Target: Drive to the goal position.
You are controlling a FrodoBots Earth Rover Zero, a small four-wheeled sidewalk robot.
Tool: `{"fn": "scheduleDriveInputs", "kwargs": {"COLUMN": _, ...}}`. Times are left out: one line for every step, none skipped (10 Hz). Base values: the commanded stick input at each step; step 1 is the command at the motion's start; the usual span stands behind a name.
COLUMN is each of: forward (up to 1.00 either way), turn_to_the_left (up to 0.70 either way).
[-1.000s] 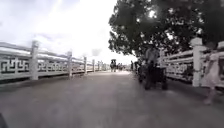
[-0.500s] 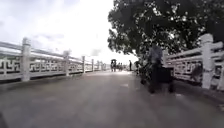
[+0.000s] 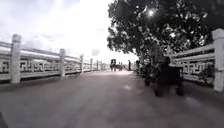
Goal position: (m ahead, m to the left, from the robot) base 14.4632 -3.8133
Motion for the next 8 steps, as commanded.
{"fn": "scheduleDriveInputs", "kwargs": {"forward": 0.7, "turn_to_the_left": 0.0}}
{"fn": "scheduleDriveInputs", "kwargs": {"forward": 0.7, "turn_to_the_left": 0.0}}
{"fn": "scheduleDriveInputs", "kwargs": {"forward": 0.7, "turn_to_the_left": 0.0}}
{"fn": "scheduleDriveInputs", "kwargs": {"forward": 0.7, "turn_to_the_left": 0.0}}
{"fn": "scheduleDriveInputs", "kwargs": {"forward": 0.7, "turn_to_the_left": 0.03}}
{"fn": "scheduleDriveInputs", "kwargs": {"forward": 0.7, "turn_to_the_left": 0.14}}
{"fn": "scheduleDriveInputs", "kwargs": {"forward": 0.7, "turn_to_the_left": 0.14}}
{"fn": "scheduleDriveInputs", "kwargs": {"forward": 0.7, "turn_to_the_left": 0.12}}
